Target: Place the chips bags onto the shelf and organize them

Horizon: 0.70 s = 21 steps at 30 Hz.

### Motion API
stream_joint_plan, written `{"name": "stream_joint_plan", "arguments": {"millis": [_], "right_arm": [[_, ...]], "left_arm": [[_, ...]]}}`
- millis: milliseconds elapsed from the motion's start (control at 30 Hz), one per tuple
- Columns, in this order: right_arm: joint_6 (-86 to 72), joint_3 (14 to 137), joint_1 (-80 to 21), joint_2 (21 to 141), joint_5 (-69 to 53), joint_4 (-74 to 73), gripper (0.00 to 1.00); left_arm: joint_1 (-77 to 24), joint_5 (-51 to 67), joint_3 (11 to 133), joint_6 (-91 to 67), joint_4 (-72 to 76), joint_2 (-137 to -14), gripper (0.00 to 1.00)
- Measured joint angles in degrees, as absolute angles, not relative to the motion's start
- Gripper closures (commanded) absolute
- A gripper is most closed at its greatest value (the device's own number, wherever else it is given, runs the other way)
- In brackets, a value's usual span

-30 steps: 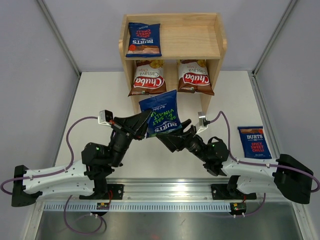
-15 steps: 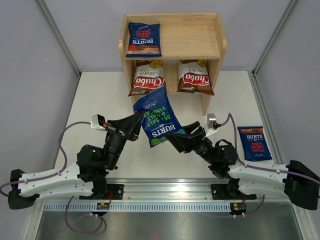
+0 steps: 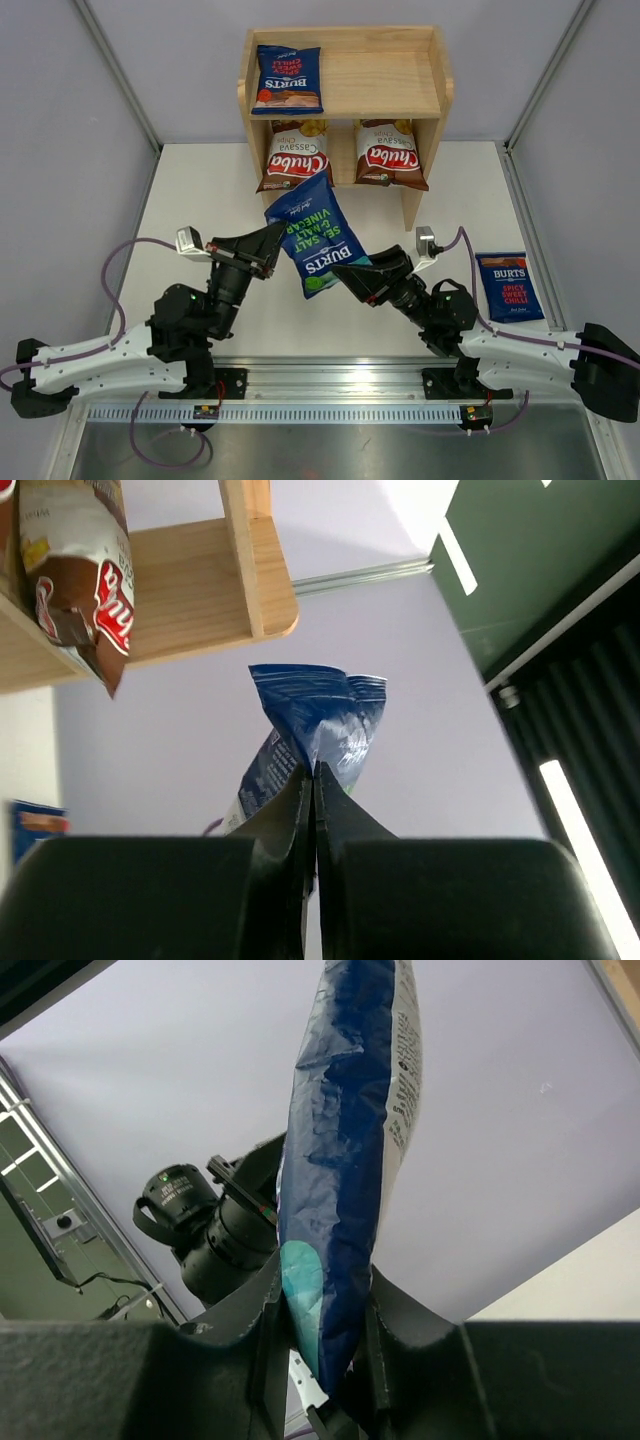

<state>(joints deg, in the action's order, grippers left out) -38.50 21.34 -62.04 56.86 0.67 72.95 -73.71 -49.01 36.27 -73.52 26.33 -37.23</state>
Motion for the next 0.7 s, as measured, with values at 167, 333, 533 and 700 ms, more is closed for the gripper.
{"name": "stream_joint_plan", "arguments": {"millis": [167,333,533,700], "right_arm": [[-40.47,23.27,-62.08,52.14,2.72,64.77,0.99],[-42.48,26.41,-62.26,46.65,4.12,52.36,1.0],[-45.52,28.03,-62.3,42.44,6.59,40.05,1.0],[-48.53,34.02,-62.3,39.77,11.55,27.31,1.0]], "left_arm": [[-74.61,-49.65,46.33,-58.78,16.25,-39.24,1.0],[-74.87,-49.06,49.52,-46.0,12.91,-40.1,1.0],[-75.05,-50.94,49.54,-36.93,10.13,-38.72,0.87],[-73.71,-59.51,57.63,-29.82,3.09,-35.53,0.64]]}}
